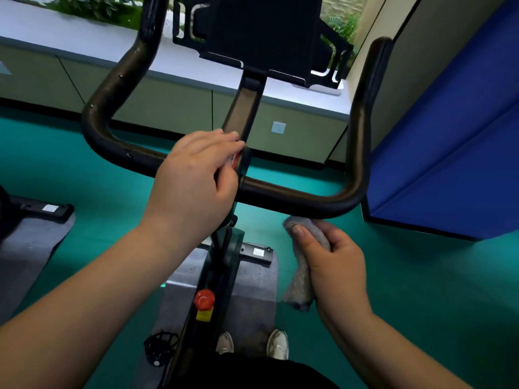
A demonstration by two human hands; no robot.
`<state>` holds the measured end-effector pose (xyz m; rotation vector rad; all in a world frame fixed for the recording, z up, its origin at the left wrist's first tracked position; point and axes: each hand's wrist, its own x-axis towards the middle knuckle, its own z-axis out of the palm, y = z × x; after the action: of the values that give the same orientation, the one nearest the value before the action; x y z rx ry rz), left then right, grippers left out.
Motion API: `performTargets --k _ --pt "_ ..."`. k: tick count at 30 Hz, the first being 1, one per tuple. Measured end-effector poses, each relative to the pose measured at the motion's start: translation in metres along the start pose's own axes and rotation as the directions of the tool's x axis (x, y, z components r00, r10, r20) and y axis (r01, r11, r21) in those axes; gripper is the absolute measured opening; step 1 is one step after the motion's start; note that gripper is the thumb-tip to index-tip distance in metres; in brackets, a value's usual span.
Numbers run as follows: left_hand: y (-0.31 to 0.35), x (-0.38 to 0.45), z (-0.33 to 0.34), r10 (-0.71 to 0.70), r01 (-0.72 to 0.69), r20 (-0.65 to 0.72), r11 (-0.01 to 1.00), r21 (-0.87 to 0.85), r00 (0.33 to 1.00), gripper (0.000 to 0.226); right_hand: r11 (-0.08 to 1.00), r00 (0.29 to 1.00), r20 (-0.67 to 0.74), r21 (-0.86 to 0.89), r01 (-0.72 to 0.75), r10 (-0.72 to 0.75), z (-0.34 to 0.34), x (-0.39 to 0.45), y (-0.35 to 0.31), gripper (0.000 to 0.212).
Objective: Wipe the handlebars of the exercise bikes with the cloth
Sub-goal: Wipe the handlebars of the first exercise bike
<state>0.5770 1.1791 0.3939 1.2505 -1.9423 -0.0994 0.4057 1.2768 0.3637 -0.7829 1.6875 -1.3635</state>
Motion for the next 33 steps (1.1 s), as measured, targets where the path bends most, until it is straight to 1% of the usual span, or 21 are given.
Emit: performTargets --k 2,4,6,9,11,13,16,19,20,22,25,28,33 --pt "0.000 0.000 0.000 0.002 -0.002 -0.004 1.000 0.008 1.000 0.036 1.000 0.997 0.074 0.018 0.004 -0.005 0.017 0.000 -0.001 0.016" --pt "0.000 0.000 0.000 0.007 -0.007 -0.009 1.000 0.014 1.000 0.036 0.999 0.994 0.113 0.048 -0.014 0.009 0.033 -0.001 -0.003 0.016" --pt "-0.001 0.000 0.001 0.015 -0.015 -0.010 1.000 0.013 1.000 0.036 0.997 0.994 0.109 0.073 -0.038 0.030 0.038 0.000 -0.002 0.016" --pt "-0.001 0.000 0.001 0.013 -0.012 -0.015 1.000 0.011 1.000 0.034 0.998 0.999 0.046 0.065 -0.027 0.024 0.021 0.004 0.002 0.009" --pt "0.000 0.000 0.002 0.008 -0.008 -0.023 1.000 0.012 1.000 0.034 0.995 0.999 0.019 0.095 -0.028 0.027 0.013 0.006 0.001 0.012" --pt "0.000 0.000 0.003 0.012 -0.011 -0.032 1.000 0.011 0.999 0.034 0.988 0.997 0.038 0.136 -0.067 0.063 0.020 0.009 0.002 0.011" --pt "0.000 0.000 0.002 0.020 -0.019 -0.031 1.000 0.018 0.999 0.034 0.988 0.986 0.127 0.096 -0.117 0.104 0.050 0.010 -0.001 0.009" --pt "0.001 0.000 -0.001 0.021 -0.021 -0.019 0.999 0.034 1.000 0.035 0.939 0.968 0.202 0.278 -0.202 0.148 0.069 0.007 -0.006 0.014" --pt "0.001 0.000 -0.002 0.020 -0.020 -0.014 0.999 0.035 1.000 0.035 0.927 0.966 0.207 0.306 -0.216 0.157 0.068 0.007 -0.008 0.014" --pt "0.002 0.000 -0.003 0.017 -0.017 -0.003 0.999 0.041 1.000 0.035 0.930 0.969 0.193 0.303 -0.207 0.153 0.055 0.007 -0.009 0.013" --pt "0.004 0.000 -0.004 0.000 -0.002 0.026 0.998 0.059 1.000 0.034 0.963 0.987 0.113 0.230 -0.141 0.117 0.027 0.010 -0.006 0.013" --pt "0.008 0.003 -0.006 -0.034 0.031 0.037 0.996 0.080 0.999 0.032 0.964 0.995 0.058 0.249 -0.087 0.075 0.002 0.011 -0.004 0.016" --pt "0.013 0.010 -0.004 -0.070 0.066 0.033 0.992 0.110 0.997 0.028 0.965 0.995 -0.080 0.259 -0.044 0.067 -0.032 0.020 -0.001 0.023"
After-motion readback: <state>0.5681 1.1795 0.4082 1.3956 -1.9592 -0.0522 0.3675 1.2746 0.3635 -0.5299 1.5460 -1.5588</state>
